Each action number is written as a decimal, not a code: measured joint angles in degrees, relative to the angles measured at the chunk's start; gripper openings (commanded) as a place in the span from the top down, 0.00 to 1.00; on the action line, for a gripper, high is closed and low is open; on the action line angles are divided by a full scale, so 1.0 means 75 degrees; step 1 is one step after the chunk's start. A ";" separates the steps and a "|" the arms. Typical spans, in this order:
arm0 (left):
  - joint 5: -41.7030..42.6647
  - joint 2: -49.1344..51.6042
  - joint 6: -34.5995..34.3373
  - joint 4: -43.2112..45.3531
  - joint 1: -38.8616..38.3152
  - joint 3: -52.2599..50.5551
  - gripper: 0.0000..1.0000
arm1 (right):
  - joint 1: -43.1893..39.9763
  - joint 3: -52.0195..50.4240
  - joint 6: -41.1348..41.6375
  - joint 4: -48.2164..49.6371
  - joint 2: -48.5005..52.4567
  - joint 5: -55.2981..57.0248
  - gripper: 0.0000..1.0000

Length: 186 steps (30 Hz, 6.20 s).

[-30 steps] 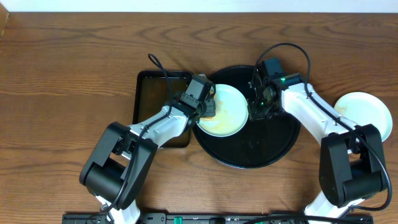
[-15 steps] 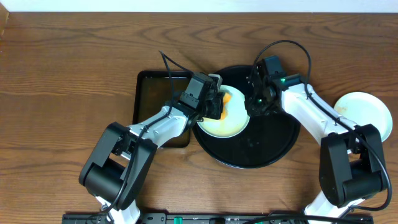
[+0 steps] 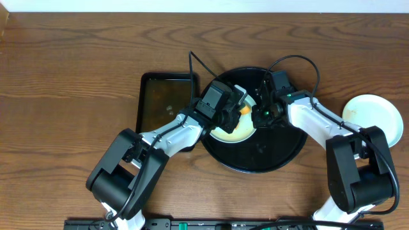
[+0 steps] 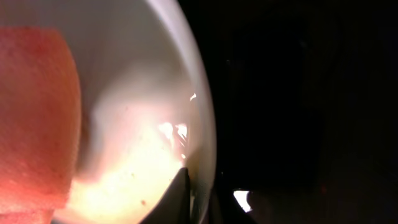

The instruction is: Clean dirty plates on tray and stack at the side

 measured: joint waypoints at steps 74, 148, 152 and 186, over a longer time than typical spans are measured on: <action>-0.0137 0.0781 -0.5074 -0.5292 0.0376 0.1900 0.93 | 0.0006 -0.0026 0.0227 -0.0172 -0.0041 -0.0154 0.99; -0.1367 -0.0886 -0.0714 -0.5126 0.3308 0.0857 0.93 | 0.0009 0.0017 -0.1084 0.0201 -0.1577 0.2084 0.99; -0.1367 -0.0886 -0.0679 -0.5126 0.3308 0.0857 0.93 | -0.0064 0.0050 -0.1408 0.0236 -0.2075 0.2565 0.99; -0.1343 -0.0886 -0.0606 -0.5091 0.3308 0.0857 0.93 | -0.0268 0.0181 -0.2299 0.0481 0.0114 0.0079 0.99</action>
